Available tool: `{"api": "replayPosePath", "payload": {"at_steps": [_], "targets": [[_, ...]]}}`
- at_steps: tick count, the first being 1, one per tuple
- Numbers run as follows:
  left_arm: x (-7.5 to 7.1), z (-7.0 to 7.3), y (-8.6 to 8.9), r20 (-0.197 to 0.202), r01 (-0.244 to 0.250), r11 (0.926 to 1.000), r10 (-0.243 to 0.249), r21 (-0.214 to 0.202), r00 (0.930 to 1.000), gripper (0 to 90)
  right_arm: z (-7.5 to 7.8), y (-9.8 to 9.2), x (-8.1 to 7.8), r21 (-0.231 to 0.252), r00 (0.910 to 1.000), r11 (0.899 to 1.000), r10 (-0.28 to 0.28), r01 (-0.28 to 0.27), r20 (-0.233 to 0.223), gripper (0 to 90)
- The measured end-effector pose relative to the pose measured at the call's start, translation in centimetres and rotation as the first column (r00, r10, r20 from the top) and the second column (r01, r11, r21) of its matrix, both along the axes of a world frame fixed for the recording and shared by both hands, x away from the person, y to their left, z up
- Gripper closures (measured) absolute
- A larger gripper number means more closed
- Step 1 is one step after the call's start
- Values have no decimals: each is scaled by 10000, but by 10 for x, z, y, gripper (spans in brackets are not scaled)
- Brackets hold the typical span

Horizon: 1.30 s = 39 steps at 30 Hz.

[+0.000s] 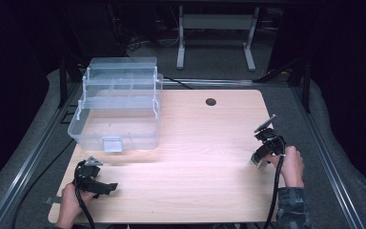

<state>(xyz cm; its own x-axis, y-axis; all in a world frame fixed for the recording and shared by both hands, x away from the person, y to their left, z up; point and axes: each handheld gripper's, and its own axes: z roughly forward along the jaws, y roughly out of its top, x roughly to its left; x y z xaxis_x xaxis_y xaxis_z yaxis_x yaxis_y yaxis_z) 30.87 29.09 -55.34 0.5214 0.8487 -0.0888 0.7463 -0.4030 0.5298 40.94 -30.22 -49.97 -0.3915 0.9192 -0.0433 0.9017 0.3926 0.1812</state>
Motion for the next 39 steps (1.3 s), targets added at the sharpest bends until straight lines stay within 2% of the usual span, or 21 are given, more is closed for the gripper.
{"api": "replayPosePath", "payload": {"at_steps": [1,2,5,6,12,13,15,18,19,20,22,23,24,25,27,28,32,34,35,36,39], "targets": [[0,0,0,-3,10,10000,-10,-4,10000,4,0,-2,0,289,10000,9996,25,-26,28,442],[0,0,0,-4,13,10000,-13,-16,10000,4,0,-3,-1,204,9998,9998,-81,78,182,421],[1,0,0,0,13,10000,-13,-3,10000,4,-1,-6,-1,412,9992,9987,-318,308,241,187],[1,0,0,11,9,10000,-9,-1,10000,4,-1,-7,-2,450,9993,9985,-335,326,186,145],[1,1,1,25,-3,10000,3,-15,10000,3,10,-9,-5,1038,9958,9928,-661,593,637,21],[1,2,2,18,28,10000,-28,11,10000,3,12,-8,-7,1006,9931,9933,-666,568,967,16],[1,2,3,21,-57,9999,57,-97,10000,2,18,-7,-9,1585,9933,9867,-536,369,1023,16],[1,3,6,26,-116,9995,117,-290,9999,1,26,-2,-14,1988,9898,9800,-276,-7,1399,56],[1,4,7,64,-214,9992,216,-327,9997,0,28,1,-16,2001,9877,9797,-191,-124,1549,63],[0,5,8,46,-229,9991,231,-348,9997,0,30,5,-18,1623,9828,9867,-199,-103,1836,63],[0,7,10,53,-286,9990,288,-334,9996,0,34,8,-20,2007,9832,9788,44,-417,1827,59],[0,8,11,86,-312,9990,315,-331,9995,0,36,13,-21,1575,9790,9870,1,-329,2040,52],[1,10,12,102,-340,9990,343,-298,9994,0,37,13,-22,2085,9808,9761,198,-610,1939,43],[1,11,12,151,-373,9990,377,-264,9992,0,38,16,-23,2242,9802,9717,301,-746,1956,35],[1,16,14,264,-425,9988,431,-251,9987,0,40,22,-26,1775,9746,9814,323,-728,2215,26],[0,18,15,346,-452,9987,460,-235,9983,0,41,25,-27,1784,9726,9806,384,-808,2291,24],[0,26,20,533,-514,9983,528,-264,9972,1,44,37,-32,1929,9667,9736,725,-1220,2456,19],[0,30,23,621,-566,9977,589,-380,9963,1,43,43,-33,2251,9652,9633,894,-1465,2460,17],[0,32,24,658,-592,9974,618,-412,9959,1,42,48,-34,2195,9639,9633,984,-1547,2474,12],[0,34,25,728,-644,9970,675,-434,9951,1,41,49,-34,2459,9634,9531,1157,-1762,2418,7],[0,42,30,823,-715,9959,759,-551,9937,1,37,60,-35,2312,9624,9538,1365,-1917,2347,3]]}}
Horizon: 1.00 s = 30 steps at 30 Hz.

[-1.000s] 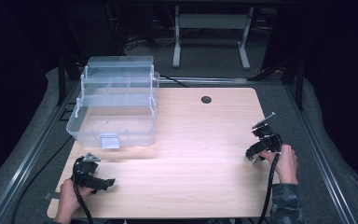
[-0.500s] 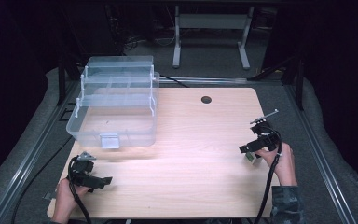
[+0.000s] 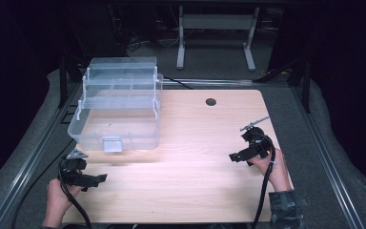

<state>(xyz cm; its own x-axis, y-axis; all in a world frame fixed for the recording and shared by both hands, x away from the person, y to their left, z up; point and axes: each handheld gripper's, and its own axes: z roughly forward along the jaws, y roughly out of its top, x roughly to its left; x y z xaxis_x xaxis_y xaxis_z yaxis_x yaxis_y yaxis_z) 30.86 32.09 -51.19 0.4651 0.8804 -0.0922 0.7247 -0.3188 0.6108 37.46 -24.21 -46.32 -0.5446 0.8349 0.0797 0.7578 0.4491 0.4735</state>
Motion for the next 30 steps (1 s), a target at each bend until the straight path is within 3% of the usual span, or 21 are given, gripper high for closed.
{"api": "replayPosePath", "payload": {"at_steps": [5,7,12,13,20,24,25,30], "targets": [[2,15,12,249,-216,9995,221,-224,9994,2,-2,8,-3,-143,9999,9999,84,-83,69,1],[5,20,16,330,-299,9993,306,-233,9990,2,-2,9,-4,10,9999,9999,134,-134,57,3],[14,35,21,677,-216,9991,240,-362,9974,2,-6,12,-6,-118,9995,9995,300,-302,-101,9],[18,44,22,867,-156,9987,198,-479,9960,2,-6,13,-6,-241,9995,9993,300,-302,-112,8],[47,73,28,756,-48,9992,79,-407,9971,1,-6,14,-6,-247,9993,9991,353,-355,-85,9],[60,85,31,796,25,9974,32,-716,9968,0,-6,16,-7,-364,9993,9987,357,-361,-126,10],[68,94,34,805,-43,9978,96,-663,9967,0,-4,17,-8,-420,9992,9984,384,-386,-59,10],[89,108,52,607,-426,9972,464,-619,9971,1,-1,22,-10,-346,9980,9974,632,-629,85,12]]}}
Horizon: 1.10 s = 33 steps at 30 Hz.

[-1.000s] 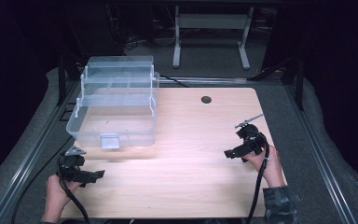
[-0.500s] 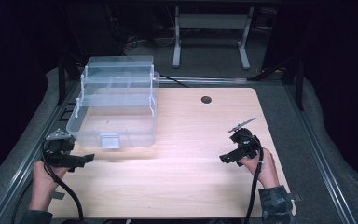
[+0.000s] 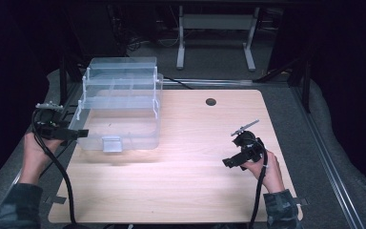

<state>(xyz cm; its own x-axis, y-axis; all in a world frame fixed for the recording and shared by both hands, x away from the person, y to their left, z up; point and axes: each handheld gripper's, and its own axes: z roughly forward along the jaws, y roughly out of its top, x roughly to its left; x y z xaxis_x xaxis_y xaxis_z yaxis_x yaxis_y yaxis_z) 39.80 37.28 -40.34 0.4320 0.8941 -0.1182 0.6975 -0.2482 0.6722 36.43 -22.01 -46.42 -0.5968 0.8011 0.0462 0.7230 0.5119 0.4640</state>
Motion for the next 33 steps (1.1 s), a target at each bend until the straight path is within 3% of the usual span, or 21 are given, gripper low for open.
{"api": "replayPosePath", "payload": {"at_steps": [4,6,12,16,17,18,19,20,22,23,24,25,27,29,30,33], "targets": [[22,-3,15,-529,-386,9987,368,-335,9979,0,-3,2,0,-140,10000,9999,9,-10,-90,13],[32,-9,18,-876,-548,9980,520,-301,9948,0,-3,5,-1,-352,10000,9994,40,-43,-62,13],[56,-30,26,-1388,-1145,9934,1130,-27,9838,21,-4,13,-2,-449,9997,9987,257,-260,-62,13],[68,-44,30,-1794,-1603,9868,1621,245,9703,180,-5,13,-2,-513,9998,9985,202,-205,-56,21],[68,-44,30,-1794,-1603,9868,1621,245,9703,229,-5,13,-2,-513,9998,9985,202,-205,-56,21],[73,-50,32,-2007,-1784,9831,1829,407,9624,310,-4,12,-2,-518,9998,9985,197,-199,-33,22],[73,-50,32,-2007,-1784,9831,1829,407,9624,338,-4,12,-2,-518,9998,9985,197,-199,-33,22],[76,-55,34,-2184,-2041,9774,2112,549,9527,404,-4,12,-2,-490,9998,9986,211,-212,-44,22],[79,-60,36,-2346,-2282,9719,2355,583,9431,462,-4,12,-2,-385,9996,9989,264,-266,-53,27],[79,-60,36,-2346,-2282,9719,2355,583,9431,493,-4,12,-2,-385,9996,9989,264,-266,-53,27],[82,-64,37,-2432,-2556,9633,2679,814,9322,533,-5,12,-2,-484,9997,9985,253,-255,-50,33],[82,-64,37,-2432,-2556,9633,2679,814,9322,562,-5,12,-2,-484,9997,9985,253,-255,-50,33],[83,-68,39,-2512,-2711,9584,2852,898,9250,614,-5,12,-2,-485,9997,9985,241,-243,-55,41],[83,-70,39,-2520,-2727,9572,2888,974,9237,690,-5,11,-2,-481,9997,9985,248,-250,-45,42],[84,-72,39,-2630,-2707,9561,2914,1126,9197,739,-4,11,-3,-660,9998,9977,140,-132,113,51],[85,-74,39,-2622,-2660,9577,2859,1095,9217,822,-3,11,-4,-633,9999,9979,117,-108,127,52]]}}
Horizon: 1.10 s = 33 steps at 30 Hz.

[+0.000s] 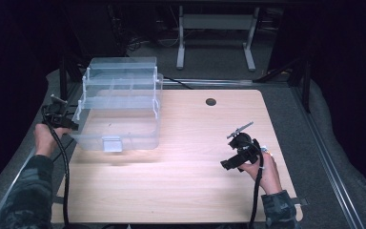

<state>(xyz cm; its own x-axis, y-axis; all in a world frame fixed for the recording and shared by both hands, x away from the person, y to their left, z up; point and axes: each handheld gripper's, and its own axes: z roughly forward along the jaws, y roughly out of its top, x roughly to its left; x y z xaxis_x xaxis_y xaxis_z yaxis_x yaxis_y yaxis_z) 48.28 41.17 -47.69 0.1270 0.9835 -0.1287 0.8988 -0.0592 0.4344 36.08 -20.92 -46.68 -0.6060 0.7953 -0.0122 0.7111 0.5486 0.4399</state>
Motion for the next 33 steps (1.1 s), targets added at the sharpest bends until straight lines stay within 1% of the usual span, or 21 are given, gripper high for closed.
{"api": "replayPosePath", "payload": {"at_steps": [2,3,4,6,8,10,11,12,13,14,16,19,22,23,24,26,28,31,33], "targets": [[-1,0,0,46,248,9997,-248,92,9997,823,0,0,0,32,10000,10000,-16,16,-20,55],[-1,-1,2,77,447,9990,-446,-44,9990,820,-1,0,0,22,10000,10000,7,-7,-17,56],[-2,-1,4,88,482,9987,-481,-176,9988,817,-1,0,1,44,10000,10000,12,-12,-30,59],[-3,-1,3,85,682,9977,-682,1,9976,815,-2,0,1,43,10000,10000,58,-58,-55,63],[-3,-1,1,154,743,9972,-744,93,9971,814,-2,0,1,-39,10000,10000,31,-31,-63,71],[-4,-1,2,188,885,9961,-886,63,9959,810,-2,0,1,-30,10000,10000,-31,31,-70,71],[-5,-1,1,267,952,9953,-956,166,9951,809,-1,0,1,-2,10000,10000,-18,18,-86,70],[-5,-1,1,267,952,9953,-956,166,9951,809,-1,-1,0,16,10000,10000,-26,26,-66,71],[-7,-2,1,431,970,9953,-972,86,9943,807,0,-2,0,-52,10000,10000,-53,53,-42,71],[-8,-3,1,503,985,9951,-987,54,9938,806,0,-2,0,-47,9999,9999,-96,96,-36,71],[-9,-3,0,531,1031,9947,-1027,-34,9933,802,0,-3,0,3,9999,9999,-115,115,-63,72],[-10,-2,-3,460,1250,9921,-1251,48,9911,796,0,-3,0,-71,9999,9999,-142,142,-42,73],[-12,-2,-7,534,1428,9897,-1428,49,9883,790,0,-4,0,-53,9998,9998,-193,193,-76,79],[-13,-2,-8,597,1531,9882,-1533,92,9864,787,1,-5,0,-27,9999,9999,-151,151,-79,79],[-14,-3,-10,650,1598,9871,-1603,132,9849,786,1,-6,0,-49,9997,9997,-226,225,-45,79],[-16,-3,-12,732,1698,9855,-1694,4,9828,781,1,-7,0,70,9997,9997,-240,241,-86,79],[-18,-4,-14,800,1663,9860,-1653,-67,9830,779,1,-8,0,48,9997,9997,-249,249,-70,79],[-21,-4,-20,837,1829,9831,-1823,7,9797,776,1,-7,0,59,9997,9997,-240,240,-94,79],[-22,-3,-24,812,1894,9819,-1888,-5,9787,773,1,-7,0,40,9997,9997,-240,240,-93,79]]}}
